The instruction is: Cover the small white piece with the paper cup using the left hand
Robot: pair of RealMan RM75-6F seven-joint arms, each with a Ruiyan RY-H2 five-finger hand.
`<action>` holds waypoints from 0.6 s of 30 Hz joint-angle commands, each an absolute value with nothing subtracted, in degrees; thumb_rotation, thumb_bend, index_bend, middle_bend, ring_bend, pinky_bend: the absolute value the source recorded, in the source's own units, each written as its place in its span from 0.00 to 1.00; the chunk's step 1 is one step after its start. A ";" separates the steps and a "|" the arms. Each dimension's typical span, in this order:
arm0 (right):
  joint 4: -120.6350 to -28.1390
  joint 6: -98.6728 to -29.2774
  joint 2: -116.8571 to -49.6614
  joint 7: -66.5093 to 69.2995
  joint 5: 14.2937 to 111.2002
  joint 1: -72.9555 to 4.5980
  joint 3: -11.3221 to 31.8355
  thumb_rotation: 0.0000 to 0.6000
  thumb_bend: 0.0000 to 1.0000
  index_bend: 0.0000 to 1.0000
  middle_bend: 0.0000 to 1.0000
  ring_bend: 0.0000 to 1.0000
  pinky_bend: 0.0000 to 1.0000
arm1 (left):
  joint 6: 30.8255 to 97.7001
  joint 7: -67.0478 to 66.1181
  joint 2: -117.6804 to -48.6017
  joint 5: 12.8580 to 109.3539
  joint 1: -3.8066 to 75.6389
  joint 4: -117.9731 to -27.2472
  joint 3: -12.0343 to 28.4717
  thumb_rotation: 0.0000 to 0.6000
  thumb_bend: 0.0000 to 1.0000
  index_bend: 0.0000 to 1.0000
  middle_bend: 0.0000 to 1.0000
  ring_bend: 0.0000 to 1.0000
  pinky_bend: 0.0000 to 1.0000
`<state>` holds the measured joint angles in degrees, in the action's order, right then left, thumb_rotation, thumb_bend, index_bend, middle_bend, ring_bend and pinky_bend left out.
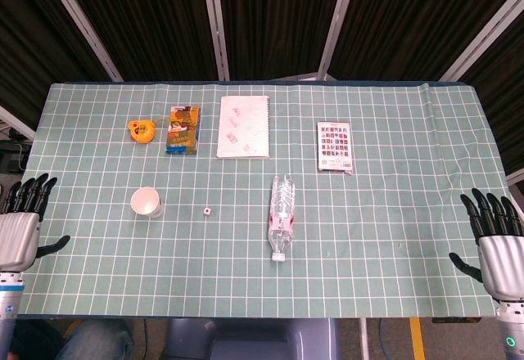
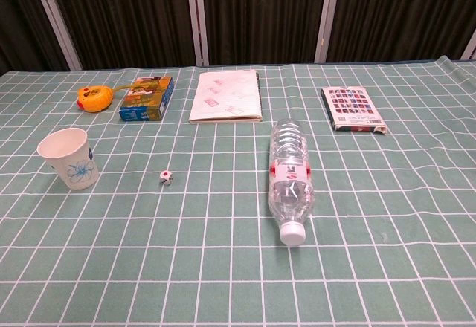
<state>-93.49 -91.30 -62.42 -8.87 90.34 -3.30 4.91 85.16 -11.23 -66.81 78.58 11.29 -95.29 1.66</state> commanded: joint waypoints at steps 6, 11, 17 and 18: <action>-93.88 -91.10 -62.18 -8.45 90.67 -3.31 4.64 1.00 0.00 0.00 0.00 0.00 0.00 | 84.49 -9.71 -66.95 79.92 11.22 -93.92 1.96 1.00 0.00 0.00 0.00 0.00 0.00; -94.05 -90.88 -61.99 -7.95 90.41 -3.37 4.73 1.00 0.00 0.00 0.00 0.00 0.00 | 82.15 -10.54 -68.71 84.34 14.27 -90.66 2.13 1.00 0.00 0.00 0.00 0.00 0.00; -94.40 -90.62 -61.81 -7.67 89.36 -3.46 5.26 1.00 0.00 0.00 0.00 0.00 0.00 | 75.04 -19.61 -74.07 91.52 22.19 -82.94 2.31 1.00 0.00 0.02 0.00 0.00 0.00; -94.42 -90.52 -61.78 -7.54 89.21 -3.48 5.29 1.00 0.00 0.00 0.00 0.00 0.00 | 74.03 -21.18 -75.04 92.02 23.05 -81.59 2.29 1.00 0.00 0.04 0.00 0.00 0.00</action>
